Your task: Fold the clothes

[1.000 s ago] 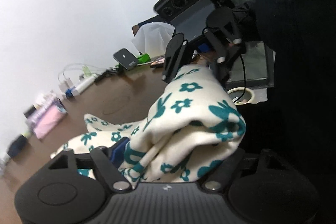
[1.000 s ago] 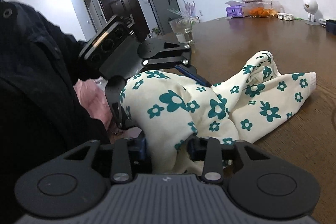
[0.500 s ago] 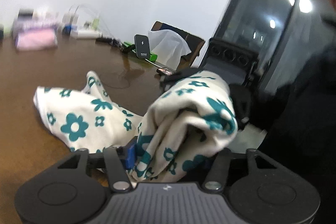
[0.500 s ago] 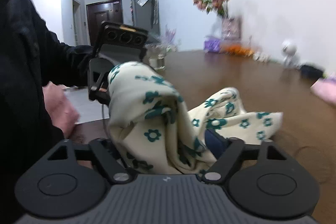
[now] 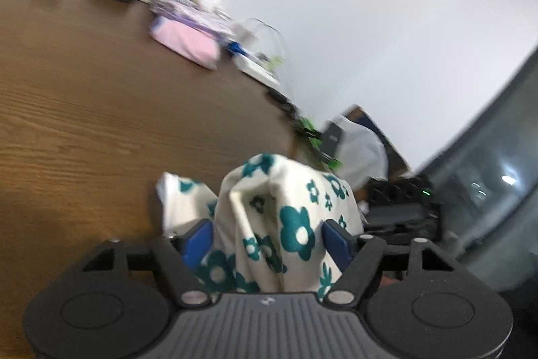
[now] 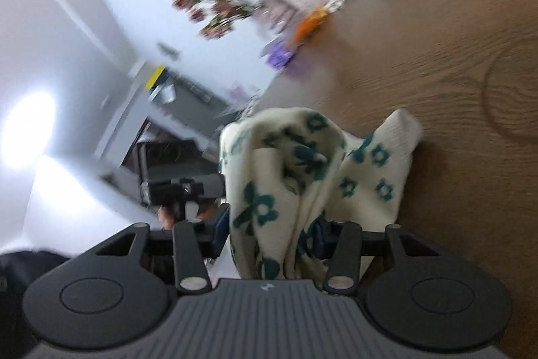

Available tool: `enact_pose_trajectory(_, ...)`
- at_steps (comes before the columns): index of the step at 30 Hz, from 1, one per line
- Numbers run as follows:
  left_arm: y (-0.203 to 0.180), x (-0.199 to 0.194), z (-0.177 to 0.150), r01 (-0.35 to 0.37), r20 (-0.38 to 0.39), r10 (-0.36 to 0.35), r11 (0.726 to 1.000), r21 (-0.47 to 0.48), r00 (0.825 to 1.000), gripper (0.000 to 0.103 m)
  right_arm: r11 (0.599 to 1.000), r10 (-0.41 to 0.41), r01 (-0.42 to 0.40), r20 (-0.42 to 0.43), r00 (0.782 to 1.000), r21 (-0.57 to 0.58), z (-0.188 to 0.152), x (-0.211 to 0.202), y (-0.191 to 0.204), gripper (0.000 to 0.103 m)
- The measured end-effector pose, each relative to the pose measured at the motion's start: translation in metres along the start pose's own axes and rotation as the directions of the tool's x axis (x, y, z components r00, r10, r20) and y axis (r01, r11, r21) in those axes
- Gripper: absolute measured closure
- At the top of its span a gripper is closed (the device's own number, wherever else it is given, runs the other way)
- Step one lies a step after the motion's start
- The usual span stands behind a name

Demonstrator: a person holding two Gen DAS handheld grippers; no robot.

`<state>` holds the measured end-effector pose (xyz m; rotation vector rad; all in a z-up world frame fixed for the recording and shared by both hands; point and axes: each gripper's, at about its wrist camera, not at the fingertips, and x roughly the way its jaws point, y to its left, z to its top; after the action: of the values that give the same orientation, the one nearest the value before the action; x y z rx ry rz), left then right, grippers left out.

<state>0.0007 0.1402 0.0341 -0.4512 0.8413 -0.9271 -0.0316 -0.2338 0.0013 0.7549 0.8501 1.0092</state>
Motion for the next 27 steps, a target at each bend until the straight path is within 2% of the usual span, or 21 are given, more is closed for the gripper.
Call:
enact_pose_trajectory(3, -0.001, 0.007, 0.003, -0.096, 0.031, 0.097, 0.995, -0.021, 0.995, 0.040, 0.996, -0.081, 0.079, 0.062, 0.995, 0.045, 0.002, -0.001, -0.004, 0.056)
enact_pose_trajectory(5, -0.006, 0.012, 0.003, -0.156, 0.051, 0.156, 0.988, 0.008, 0.986, 0.041, 0.986, -0.161, 0.156, 0.104, 0.981, 0.056, 0.002, -0.001, -0.003, 0.055)
enact_pose_trajectory(7, -0.011, 0.015, -0.002, -0.198, 0.077, 0.195, 0.979, 0.043, 0.978, 0.041, 0.960, -0.276, 0.280, 0.142, 0.951, -0.011, 0.001, 0.004, 0.012, 0.047)
enact_pose_trajectory(8, -0.012, 0.017, -0.004, -0.213, 0.090, 0.208, 0.976, 0.054, 0.974, 0.041, 0.938, -0.330, 0.343, 0.169, 0.929, -0.054, 0.000, 0.007, 0.022, 0.047)
enact_pose_trajectory(10, -0.008, 0.018, -0.007, -0.214, 0.109, 0.207, 0.975, 0.054, 0.972, 0.038, 0.870, -0.428, 0.469, 0.238, 0.872, -0.153, -0.004, 0.011, 0.044, 0.047)
enact_pose_trajectory(11, -0.004, 0.018, -0.009, -0.208, 0.113, 0.203, 0.977, 0.039, 0.973, 0.032, 0.839, -0.456, 0.510, 0.267, 0.849, -0.189, -0.005, 0.016, 0.052, 0.047)
enact_pose_trajectory(12, -0.002, 0.017, -0.010, -0.201, 0.120, 0.197, 0.979, 0.024, 0.973, 0.029, 0.829, -0.462, 0.520, 0.272, 0.844, -0.206, -0.004, 0.020, 0.056, 0.051)
enact_pose_trajectory(13, 0.001, 0.017, -0.011, -0.193, 0.128, 0.191, 0.981, 0.009, 0.973, 0.028, 0.824, -0.464, 0.523, 0.270, 0.844, -0.217, -0.003, 0.025, 0.058, 0.065)
enact_pose_trajectory(14, 0.001, 0.015, -0.012, -0.189, 0.137, 0.187, 0.982, -0.001, 0.973, 0.028, 0.832, -0.460, 0.512, 0.250, 0.852, -0.214, -0.002, 0.031, 0.057, 0.070)
enact_pose_trajectory(16, -0.005, 0.009, -0.011, -0.213, 0.158, 0.212, 0.977, -0.008, 0.964, 0.027, 0.830, -0.462, 0.513, 0.248, 0.852, -0.218, -0.003, 0.042, 0.057, 0.071)
enact_pose_trajectory(18, -0.011, -0.002, -0.012, -0.229, 0.189, 0.223, 0.973, 0.008, 0.956, 0.015, 0.827, -0.448, 0.508, 0.262, 0.855, -0.240, -0.006, 0.044, 0.060, 0.072)
enact_pose_trajectory(19, -0.013, -0.006, -0.015, -0.257, 0.197, 0.251, 0.966, 0.005, 0.948, 0.010, 0.828, -0.440, 0.502, 0.268, 0.857, -0.249, -0.006, 0.044, 0.061, 0.072)
enact_pose_trajectory(21, -0.013, -0.004, -0.018, -0.293, 0.184, 0.291, 0.956, -0.014, 0.939, 0.010, 0.839, -0.416, 0.480, 0.266, 0.870, -0.256, -0.005, 0.041, 0.063, 0.072)
enact_pose_trajectory(23, -0.007, 0.001, -0.021, -0.269, 0.169, 0.275, 0.961, -0.060, 0.946, 0.010, 0.846, -0.408, 0.469, 0.259, 0.876, -0.253, -0.004, 0.043, 0.062, 0.073)
enact_pose_trajectory(27, 0.009, 0.007, -0.019, -0.166, 0.152, 0.191, 0.972, -0.163, 0.970, 0.009, 0.848, -0.394, 0.452, 0.242, 0.887, -0.277, -0.005, 0.049, 0.065, 0.073)
